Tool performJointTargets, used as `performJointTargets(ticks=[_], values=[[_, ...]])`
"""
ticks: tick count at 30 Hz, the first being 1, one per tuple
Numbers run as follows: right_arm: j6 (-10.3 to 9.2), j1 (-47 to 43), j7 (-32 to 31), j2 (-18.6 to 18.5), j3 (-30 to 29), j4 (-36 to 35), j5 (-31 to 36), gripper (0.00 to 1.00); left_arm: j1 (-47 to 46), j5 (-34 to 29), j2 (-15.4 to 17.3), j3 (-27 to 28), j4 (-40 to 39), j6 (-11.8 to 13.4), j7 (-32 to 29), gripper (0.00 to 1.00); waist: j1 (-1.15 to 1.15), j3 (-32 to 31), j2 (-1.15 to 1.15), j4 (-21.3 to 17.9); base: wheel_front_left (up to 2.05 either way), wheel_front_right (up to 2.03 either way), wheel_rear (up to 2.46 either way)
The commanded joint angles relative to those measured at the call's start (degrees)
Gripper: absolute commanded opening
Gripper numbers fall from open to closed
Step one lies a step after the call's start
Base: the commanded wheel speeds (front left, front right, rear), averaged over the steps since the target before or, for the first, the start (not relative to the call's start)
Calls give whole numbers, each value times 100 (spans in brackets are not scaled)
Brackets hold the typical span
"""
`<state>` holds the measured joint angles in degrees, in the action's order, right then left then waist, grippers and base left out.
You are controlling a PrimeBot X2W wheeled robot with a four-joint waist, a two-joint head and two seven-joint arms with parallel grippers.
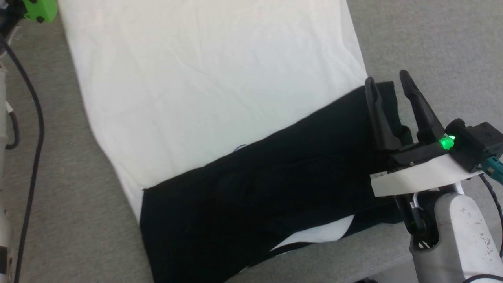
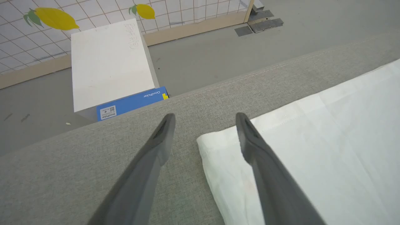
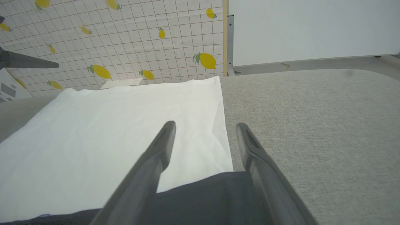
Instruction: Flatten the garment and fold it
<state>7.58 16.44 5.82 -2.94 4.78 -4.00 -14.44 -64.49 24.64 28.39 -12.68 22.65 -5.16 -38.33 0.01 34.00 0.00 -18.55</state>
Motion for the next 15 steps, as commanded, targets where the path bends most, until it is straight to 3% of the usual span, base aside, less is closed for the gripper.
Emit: performJointTargets(ticks=[1,12,13,15], values=[[-9,94,77,6,43,25,-64,100,-121,12,88,-47,56,61,-203,100,-1,382,0,-412,0,0,0],[-9,135,201,6,172,38,-174,100,86,-290,535,-136,-25,801,-1611,100,-1,528,0,-540,0,0,0],[-9,210,158,6,235,43,-153,100,178,-293,586,-142,-159,951,-1943,0,-1,549,0,-523,0,0,0],[-9,317,107,6,290,40,-115,100,236,-217,572,-113,-304,986,-2040,0,-1,560,0,-506,0,0,0]])
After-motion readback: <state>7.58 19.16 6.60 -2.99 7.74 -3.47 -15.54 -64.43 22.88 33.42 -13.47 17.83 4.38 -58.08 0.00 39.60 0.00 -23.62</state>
